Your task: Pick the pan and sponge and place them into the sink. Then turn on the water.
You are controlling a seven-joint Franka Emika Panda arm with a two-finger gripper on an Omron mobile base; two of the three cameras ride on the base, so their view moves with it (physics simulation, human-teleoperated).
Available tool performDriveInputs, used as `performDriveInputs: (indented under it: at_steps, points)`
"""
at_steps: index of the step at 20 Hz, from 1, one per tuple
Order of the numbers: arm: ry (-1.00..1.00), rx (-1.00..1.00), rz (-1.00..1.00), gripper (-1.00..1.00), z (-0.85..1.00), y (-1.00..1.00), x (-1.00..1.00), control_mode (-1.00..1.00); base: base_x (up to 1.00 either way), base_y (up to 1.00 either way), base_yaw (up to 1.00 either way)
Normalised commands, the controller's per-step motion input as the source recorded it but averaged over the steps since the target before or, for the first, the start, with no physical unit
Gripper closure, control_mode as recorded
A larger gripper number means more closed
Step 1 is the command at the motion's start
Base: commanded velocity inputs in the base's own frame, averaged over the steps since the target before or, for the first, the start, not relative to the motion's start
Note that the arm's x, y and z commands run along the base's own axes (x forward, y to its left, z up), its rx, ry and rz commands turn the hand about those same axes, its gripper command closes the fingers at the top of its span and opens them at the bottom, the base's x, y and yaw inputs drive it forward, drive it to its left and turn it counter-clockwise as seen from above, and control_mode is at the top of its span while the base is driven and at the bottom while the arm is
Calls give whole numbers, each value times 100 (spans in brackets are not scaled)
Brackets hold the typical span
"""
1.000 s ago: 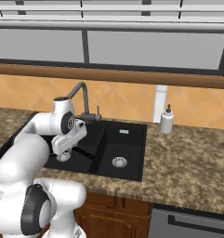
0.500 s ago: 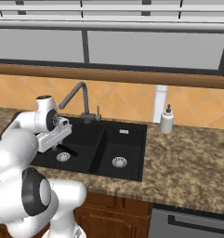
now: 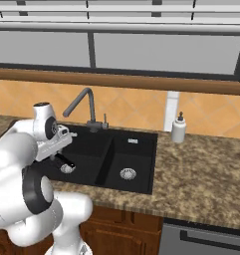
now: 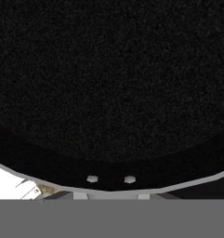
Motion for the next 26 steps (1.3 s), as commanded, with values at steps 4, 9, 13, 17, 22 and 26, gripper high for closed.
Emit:
performDriveInputs:
  at_steps: [4, 9, 13, 17, 22, 26]
  points:
    - [0, 2, -12, 100, -6, 23, 10, -100, 0, 0, 0]
    - [0, 1, -19, 100, 0, 38, 1, -100, 0, 0, 0]
    - [-4, 0, -26, 100, 0, 51, 0, -100, 0, 0, 0]
    - [-7, 0, -38, 100, 0, 61, 8, -100, 0, 0, 0]
    - [-1, 2, -52, 100, -1, 48, 4, -100, 0, 0, 0]
    - [5, 6, -67, 100, -6, 24, 1, -100, 0, 0, 0]
